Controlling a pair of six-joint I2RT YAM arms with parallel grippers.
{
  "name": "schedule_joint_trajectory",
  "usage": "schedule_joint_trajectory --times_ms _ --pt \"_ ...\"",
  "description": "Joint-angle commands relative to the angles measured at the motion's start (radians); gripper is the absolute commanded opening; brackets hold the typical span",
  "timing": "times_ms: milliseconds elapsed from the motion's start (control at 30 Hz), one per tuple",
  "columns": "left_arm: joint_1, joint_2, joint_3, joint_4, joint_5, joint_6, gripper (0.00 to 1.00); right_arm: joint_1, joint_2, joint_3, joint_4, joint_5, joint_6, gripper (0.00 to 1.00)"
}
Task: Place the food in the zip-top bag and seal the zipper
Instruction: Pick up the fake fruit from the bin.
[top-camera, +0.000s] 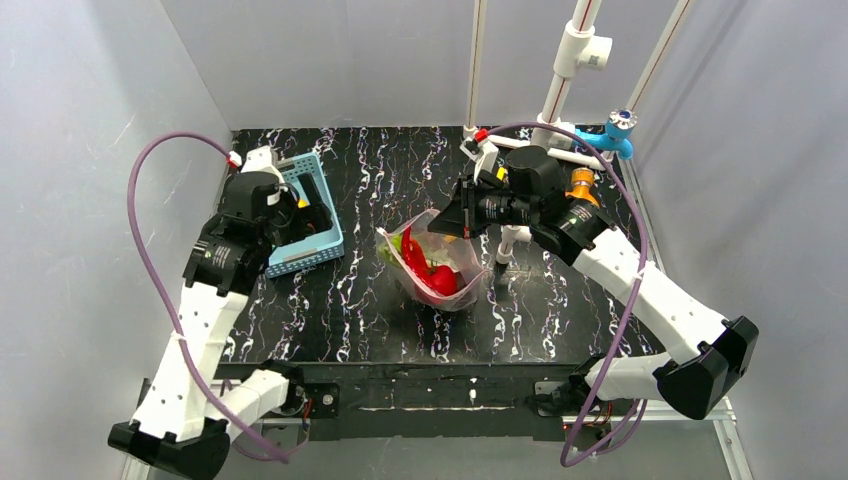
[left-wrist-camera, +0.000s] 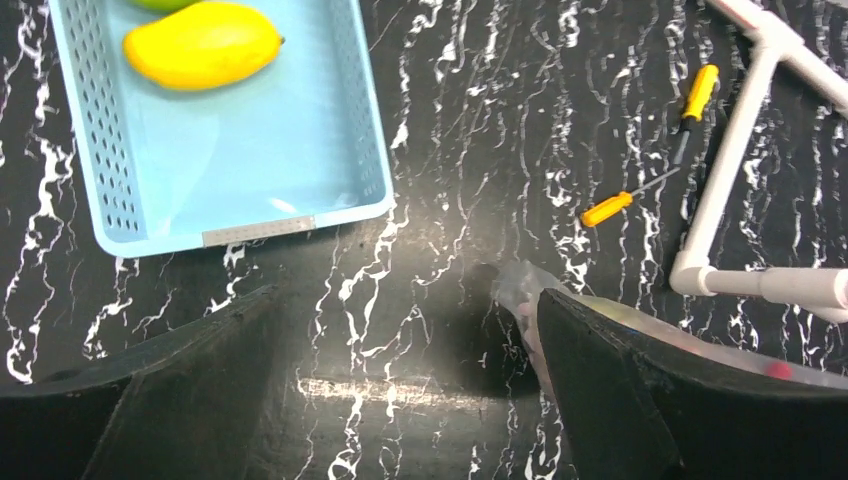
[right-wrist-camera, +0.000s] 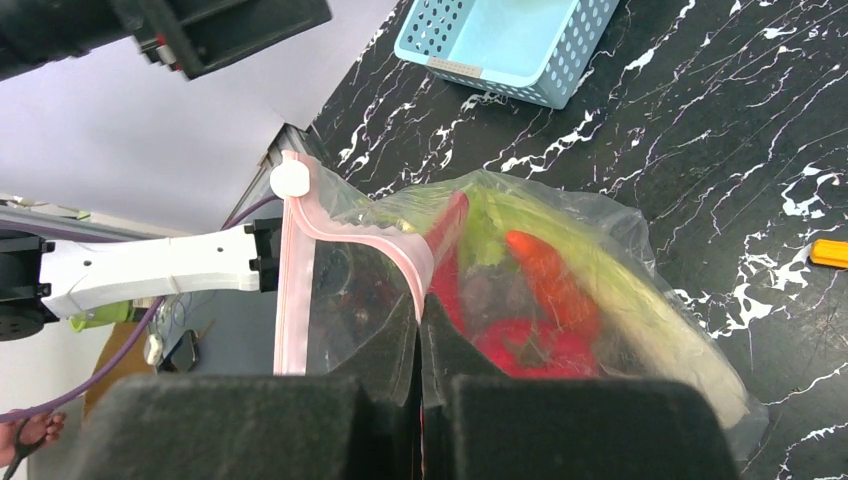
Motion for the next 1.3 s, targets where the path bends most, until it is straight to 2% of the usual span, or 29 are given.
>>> schedule_joint_trajectory --times_ms 0,167,333,467,533,633,733,833,933,1000,1167,1267 --pt "0.123 0.044 -0.062 0.052 0.134 0.020 0.96 0.002 -0.043 0.019 0.014 0.023 -0.030 0.01" --pt "0.211 0.100 -0.140 0.126 0.194 0.015 0.97 0.001 -0.048 0.010 0.022 0.018 -0.033 0.01" --pt "0.357 0.218 -0.172 0.227 0.309 -0.020 0.98 0.001 -0.047 0.007 0.029 0.003 -0.029 0.01" --pt "0.435 0.394 -0.091 0.245 0.273 -0.048 0.98 0.001 -0.050 0.013 0.030 0.000 -0.027 0.01" --pt "0.464 0.488 -0.042 0.244 0.291 -0.110 0.98 0.001 -0.052 0.015 0.029 0.002 -0.026 0.01" --pt "0.488 0.571 -0.058 0.367 0.302 -0.218 0.98 0.001 -0.051 0.020 0.027 0.004 -0.026 0.01" --pt "0.492 0.629 -0.068 0.458 0.223 -0.266 0.98 0.001 -0.047 0.034 0.012 0.009 -0.026 0.01" --pt "0.502 0.670 -0.055 0.479 0.154 -0.304 0.98 0.001 -0.045 0.044 -0.003 0.014 -0.027 0.01" --pt "0.511 0.703 -0.043 0.439 0.089 -0.415 0.98 0.001 -0.040 0.046 -0.008 0.017 -0.029 0.01" --pt "0.522 0.717 -0.070 0.456 0.089 -0.488 0.98 0.001 -0.030 0.055 -0.013 0.018 -0.031 0.01" --pt "0.545 0.735 -0.202 0.636 0.128 -0.641 0.98 0.001 0.014 0.091 -0.018 0.002 -0.020 0.01" --pt "0.561 0.787 -0.179 0.605 0.125 -0.692 0.98 0.001 0.033 0.098 -0.002 -0.016 -0.007 0.01"
